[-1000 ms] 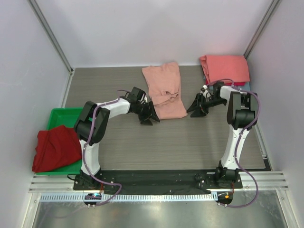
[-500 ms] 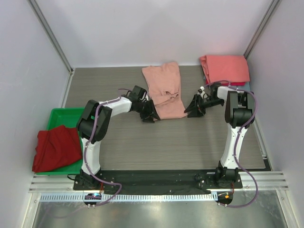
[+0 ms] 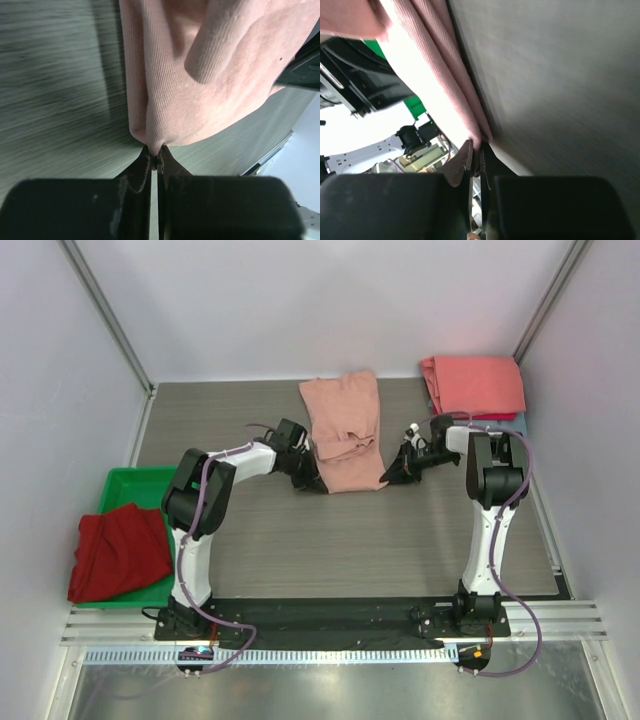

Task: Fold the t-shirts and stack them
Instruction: Fold the tshirt

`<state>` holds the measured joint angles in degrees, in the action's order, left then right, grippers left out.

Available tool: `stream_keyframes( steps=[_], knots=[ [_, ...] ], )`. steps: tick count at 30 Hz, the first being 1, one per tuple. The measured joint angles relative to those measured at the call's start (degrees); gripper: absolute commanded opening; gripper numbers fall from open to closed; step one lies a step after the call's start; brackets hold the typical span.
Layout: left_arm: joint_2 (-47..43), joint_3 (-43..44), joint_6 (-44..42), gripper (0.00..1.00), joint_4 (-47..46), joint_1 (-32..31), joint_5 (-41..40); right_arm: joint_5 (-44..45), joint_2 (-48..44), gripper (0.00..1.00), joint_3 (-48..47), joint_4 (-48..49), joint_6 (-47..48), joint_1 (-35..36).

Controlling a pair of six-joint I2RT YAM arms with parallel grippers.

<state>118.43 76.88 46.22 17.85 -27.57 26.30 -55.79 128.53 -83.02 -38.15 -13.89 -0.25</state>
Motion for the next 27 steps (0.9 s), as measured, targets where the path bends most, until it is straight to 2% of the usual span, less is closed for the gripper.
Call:
stream_keyframes(
  steps=[8, 15, 21, 27],
  knots=[
    [-9.03, 0.04, -7.56, 0.00, 7.74, 2.93, 4.55, -2.43, -12.98, 0.02, 15.96, 3.56, -5.64, 0.31],
    [-19.56, -2.27, -10.60, 0.00, 10.58, 2.71, 9.92, -4.37, -27.76, 0.02, 26.60, 5.92, -9.35, 0.48],
    [-23.61, -6.47, -12.04, 0.00, 12.92, 2.19, 11.47, -4.79, -35.76, 0.02, 31.95, 7.08, -11.61, 0.48],
    [-23.67, -8.57, -11.98, 0.00, 13.03, 2.10, 12.37, -4.52, -42.38, 0.02, 32.04, 7.06, -12.41, 0.48]
  ],
)
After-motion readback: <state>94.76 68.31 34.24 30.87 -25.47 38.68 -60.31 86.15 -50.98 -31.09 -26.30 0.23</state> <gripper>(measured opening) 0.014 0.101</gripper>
